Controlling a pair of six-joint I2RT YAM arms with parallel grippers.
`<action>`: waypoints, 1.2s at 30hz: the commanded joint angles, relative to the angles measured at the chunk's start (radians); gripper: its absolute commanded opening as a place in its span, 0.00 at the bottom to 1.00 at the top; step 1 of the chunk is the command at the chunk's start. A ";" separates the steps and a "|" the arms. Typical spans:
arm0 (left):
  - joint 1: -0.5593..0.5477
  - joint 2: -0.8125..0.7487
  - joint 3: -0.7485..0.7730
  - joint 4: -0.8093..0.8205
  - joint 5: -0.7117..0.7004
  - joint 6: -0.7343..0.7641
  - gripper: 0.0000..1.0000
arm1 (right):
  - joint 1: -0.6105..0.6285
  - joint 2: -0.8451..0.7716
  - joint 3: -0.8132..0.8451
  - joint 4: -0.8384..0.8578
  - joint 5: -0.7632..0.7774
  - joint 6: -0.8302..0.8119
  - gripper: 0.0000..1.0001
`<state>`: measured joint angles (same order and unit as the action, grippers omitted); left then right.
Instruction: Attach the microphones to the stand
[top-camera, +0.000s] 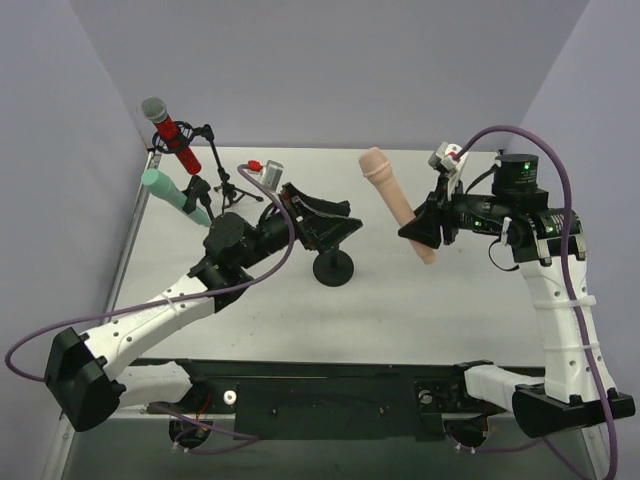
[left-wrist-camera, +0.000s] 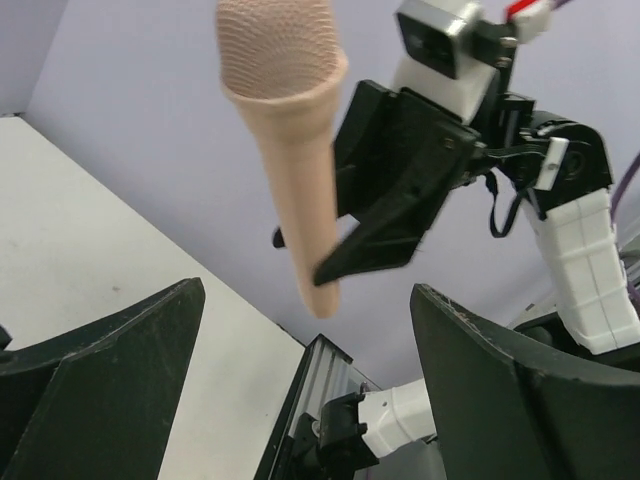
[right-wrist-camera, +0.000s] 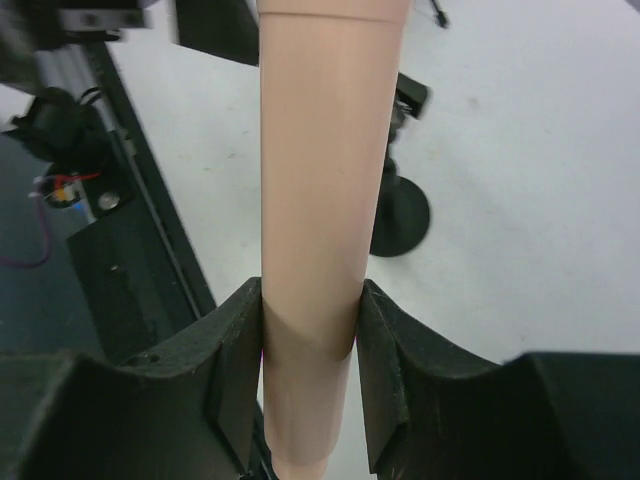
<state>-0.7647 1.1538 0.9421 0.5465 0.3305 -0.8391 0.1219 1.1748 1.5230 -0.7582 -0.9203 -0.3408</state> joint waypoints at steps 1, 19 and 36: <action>-0.071 0.066 0.034 0.197 -0.140 0.066 0.95 | 0.090 -0.017 0.037 -0.109 -0.173 -0.020 0.00; -0.176 0.233 0.124 0.283 -0.186 -0.005 0.63 | 0.101 -0.081 -0.109 0.007 -0.290 0.014 0.00; 0.082 -0.122 0.012 -0.044 0.241 0.303 0.00 | 0.117 -0.009 -0.093 -0.222 0.057 -0.510 0.99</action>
<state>-0.7582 1.2423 0.9485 0.7071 0.3702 -0.7906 0.2371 1.1313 1.4399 -0.8856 -0.9436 -0.5674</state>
